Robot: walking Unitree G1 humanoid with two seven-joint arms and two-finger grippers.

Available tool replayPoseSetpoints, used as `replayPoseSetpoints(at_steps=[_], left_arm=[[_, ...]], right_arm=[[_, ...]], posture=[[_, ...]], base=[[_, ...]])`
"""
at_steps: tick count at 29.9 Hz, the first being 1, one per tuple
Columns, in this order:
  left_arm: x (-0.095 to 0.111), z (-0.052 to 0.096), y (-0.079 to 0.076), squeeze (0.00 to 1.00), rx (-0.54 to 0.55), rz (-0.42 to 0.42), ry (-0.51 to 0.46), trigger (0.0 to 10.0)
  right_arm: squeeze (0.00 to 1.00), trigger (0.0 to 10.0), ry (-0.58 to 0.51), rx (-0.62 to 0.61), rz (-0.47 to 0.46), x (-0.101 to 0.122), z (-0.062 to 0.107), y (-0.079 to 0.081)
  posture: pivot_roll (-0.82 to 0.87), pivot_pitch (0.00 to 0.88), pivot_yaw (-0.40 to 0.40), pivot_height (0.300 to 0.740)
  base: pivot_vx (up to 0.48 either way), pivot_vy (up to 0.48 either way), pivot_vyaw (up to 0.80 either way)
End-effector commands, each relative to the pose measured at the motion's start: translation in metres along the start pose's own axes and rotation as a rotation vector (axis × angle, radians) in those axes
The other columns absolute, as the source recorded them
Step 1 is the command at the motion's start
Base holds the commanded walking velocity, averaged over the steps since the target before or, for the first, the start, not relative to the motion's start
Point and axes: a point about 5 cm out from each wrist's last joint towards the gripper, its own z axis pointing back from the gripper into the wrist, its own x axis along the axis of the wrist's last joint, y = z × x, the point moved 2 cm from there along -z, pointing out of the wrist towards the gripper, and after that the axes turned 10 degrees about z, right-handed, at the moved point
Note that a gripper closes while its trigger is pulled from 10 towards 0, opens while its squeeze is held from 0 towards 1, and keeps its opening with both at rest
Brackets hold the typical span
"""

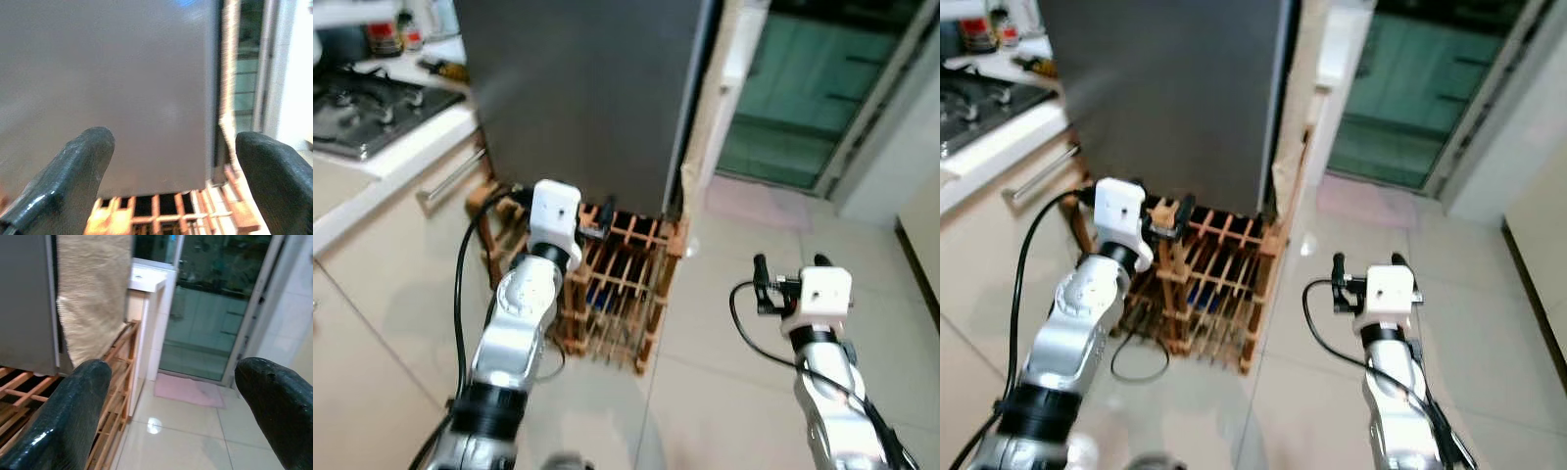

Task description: Restocking fridge

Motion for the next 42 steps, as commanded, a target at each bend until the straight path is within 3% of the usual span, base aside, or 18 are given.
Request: replayPoseSetpoints(at_steps=[1,16,31,42], left_arm=[[0.000,-0.004,-0.007,0.00,-0.034,-0.002,0.000,10.0],[0.003,-0.010,-0.013,0.00,-0.108,-0.056,-0.042,10.0],[-0.002,-0.014,-0.017,0.00,-0.121,-0.052,-0.009,10.0],[-0.004,-0.013,-0.025,0.00,-0.138,-0.033,-0.009,10.0]], right_arm=[[0.00,10.0,-0.006,-0.023,0.003,0.002,-0.002,-0.007],[0.00,10.0,0.000,-0.029,0.003,-0.001,-0.001,-0.007],[0.00,10.0,0.002,-0.030,0.000,-0.001,0.002,-0.005],[0.00,10.0,0.000,-0.030,0.014,-0.001,0.002,-0.005]], posture=[[0.03,0.000,-0.009,0.740],[0.02,0.000,-0.001,0.740],[0.01,0.000,0.006,0.740],[0.01,0.000,0.010,0.740]], base=[[0.000,0.000,0.00],[0.000,-0.416,0.00],[0.000,-0.455,0.00],[0.103,-0.080,0.51]])
